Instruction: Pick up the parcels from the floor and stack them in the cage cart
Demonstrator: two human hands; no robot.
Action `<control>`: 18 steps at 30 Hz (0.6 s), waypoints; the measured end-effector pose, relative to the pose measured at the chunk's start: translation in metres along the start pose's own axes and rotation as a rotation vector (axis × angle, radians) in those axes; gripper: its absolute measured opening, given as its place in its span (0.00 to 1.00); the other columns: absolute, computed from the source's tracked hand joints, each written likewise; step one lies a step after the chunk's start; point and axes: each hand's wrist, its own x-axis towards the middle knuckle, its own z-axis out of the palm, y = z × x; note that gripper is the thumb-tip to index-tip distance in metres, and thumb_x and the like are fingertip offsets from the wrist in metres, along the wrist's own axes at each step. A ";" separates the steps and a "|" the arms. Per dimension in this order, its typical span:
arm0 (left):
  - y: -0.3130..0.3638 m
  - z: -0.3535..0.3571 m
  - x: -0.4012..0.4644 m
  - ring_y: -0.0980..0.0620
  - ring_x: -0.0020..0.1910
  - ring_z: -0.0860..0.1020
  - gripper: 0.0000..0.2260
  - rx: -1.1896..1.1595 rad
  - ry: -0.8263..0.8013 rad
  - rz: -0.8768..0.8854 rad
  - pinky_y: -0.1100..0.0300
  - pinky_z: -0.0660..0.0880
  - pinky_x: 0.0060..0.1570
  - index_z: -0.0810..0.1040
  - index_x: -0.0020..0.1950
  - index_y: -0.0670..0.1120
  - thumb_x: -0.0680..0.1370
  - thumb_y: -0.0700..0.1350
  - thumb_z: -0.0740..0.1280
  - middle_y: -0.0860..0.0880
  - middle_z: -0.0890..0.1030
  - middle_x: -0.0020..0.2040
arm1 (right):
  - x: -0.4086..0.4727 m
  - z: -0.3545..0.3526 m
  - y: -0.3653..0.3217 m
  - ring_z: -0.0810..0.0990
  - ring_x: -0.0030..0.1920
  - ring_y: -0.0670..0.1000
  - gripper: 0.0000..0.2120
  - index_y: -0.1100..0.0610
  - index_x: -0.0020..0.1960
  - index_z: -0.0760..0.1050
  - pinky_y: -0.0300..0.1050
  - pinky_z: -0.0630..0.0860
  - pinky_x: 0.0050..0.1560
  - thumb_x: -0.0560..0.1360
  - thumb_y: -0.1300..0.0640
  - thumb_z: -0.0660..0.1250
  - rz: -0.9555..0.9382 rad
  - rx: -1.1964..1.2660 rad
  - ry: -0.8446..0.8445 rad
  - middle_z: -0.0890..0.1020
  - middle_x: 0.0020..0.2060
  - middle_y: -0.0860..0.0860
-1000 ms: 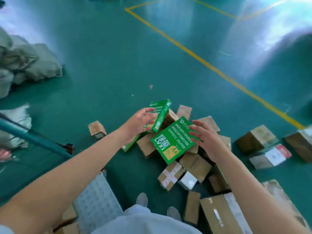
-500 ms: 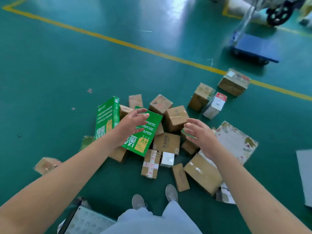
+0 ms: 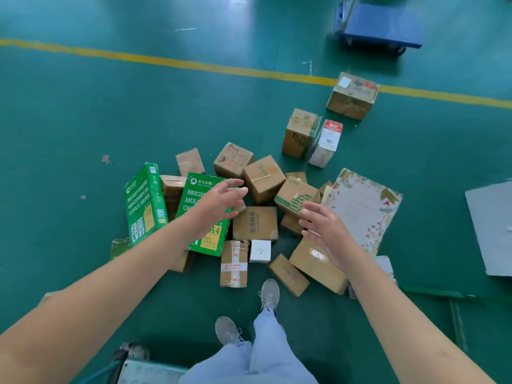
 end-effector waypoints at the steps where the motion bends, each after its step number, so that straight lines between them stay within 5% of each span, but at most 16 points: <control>1: 0.003 0.004 0.011 0.55 0.61 0.78 0.15 0.004 0.007 -0.011 0.60 0.78 0.54 0.73 0.70 0.54 0.83 0.51 0.67 0.52 0.77 0.64 | 0.014 -0.004 0.000 0.80 0.64 0.52 0.16 0.49 0.69 0.75 0.52 0.78 0.67 0.82 0.52 0.68 0.016 0.004 -0.010 0.80 0.64 0.52; 12: 0.012 -0.044 0.094 0.51 0.64 0.78 0.17 -0.008 0.175 -0.062 0.52 0.76 0.66 0.72 0.71 0.52 0.83 0.51 0.67 0.50 0.77 0.65 | 0.148 0.037 -0.018 0.80 0.63 0.51 0.08 0.45 0.61 0.77 0.55 0.76 0.68 0.82 0.52 0.69 0.099 -0.079 -0.166 0.82 0.61 0.49; 18: -0.024 -0.114 0.140 0.51 0.64 0.78 0.18 -0.017 0.257 -0.138 0.50 0.75 0.68 0.71 0.72 0.52 0.83 0.52 0.67 0.52 0.76 0.65 | 0.220 0.101 -0.011 0.79 0.62 0.50 0.13 0.48 0.67 0.75 0.51 0.78 0.65 0.83 0.51 0.68 0.120 -0.173 -0.273 0.81 0.62 0.50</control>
